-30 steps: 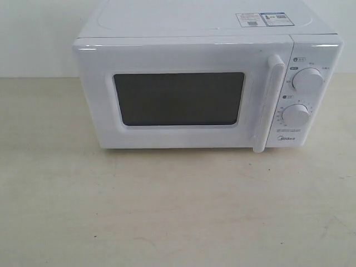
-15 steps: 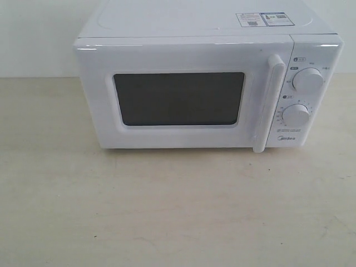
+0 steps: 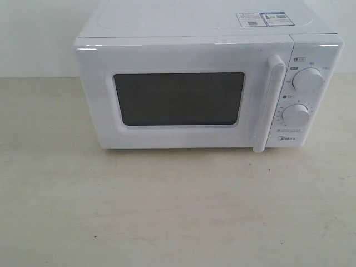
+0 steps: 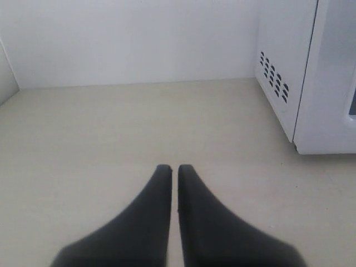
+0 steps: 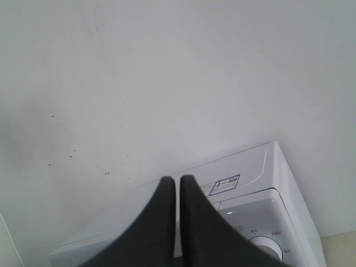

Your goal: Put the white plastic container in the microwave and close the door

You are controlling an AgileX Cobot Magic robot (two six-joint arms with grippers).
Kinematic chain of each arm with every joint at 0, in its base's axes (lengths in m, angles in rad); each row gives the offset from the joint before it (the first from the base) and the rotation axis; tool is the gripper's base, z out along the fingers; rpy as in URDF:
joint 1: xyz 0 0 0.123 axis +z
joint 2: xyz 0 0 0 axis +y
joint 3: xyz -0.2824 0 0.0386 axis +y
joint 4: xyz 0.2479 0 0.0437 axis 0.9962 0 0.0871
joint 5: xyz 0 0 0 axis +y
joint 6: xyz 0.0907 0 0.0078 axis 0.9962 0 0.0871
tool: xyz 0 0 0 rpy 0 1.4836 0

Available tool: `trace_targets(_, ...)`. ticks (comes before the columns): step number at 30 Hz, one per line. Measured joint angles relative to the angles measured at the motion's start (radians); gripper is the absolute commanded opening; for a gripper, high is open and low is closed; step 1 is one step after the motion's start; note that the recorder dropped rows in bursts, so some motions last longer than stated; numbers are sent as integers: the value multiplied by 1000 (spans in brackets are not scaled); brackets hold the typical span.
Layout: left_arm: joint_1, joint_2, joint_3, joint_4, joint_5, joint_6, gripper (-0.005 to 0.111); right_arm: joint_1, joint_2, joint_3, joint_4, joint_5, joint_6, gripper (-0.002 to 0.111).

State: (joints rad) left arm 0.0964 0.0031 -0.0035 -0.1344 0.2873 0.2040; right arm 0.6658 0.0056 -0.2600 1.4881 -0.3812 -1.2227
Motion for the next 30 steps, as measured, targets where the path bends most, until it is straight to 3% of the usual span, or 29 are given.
trace_targets(17,0,0,0,0,0,0,4,-24,0,2,-9,-29,-74,0)
trace_targets(23,0,0,0,0,0,0,4,-351,0,74,-11,155,-48,0)
trace_targets(30,0,0,0,0,0,0,4,-624,-2,114,-11,325,-33,0)
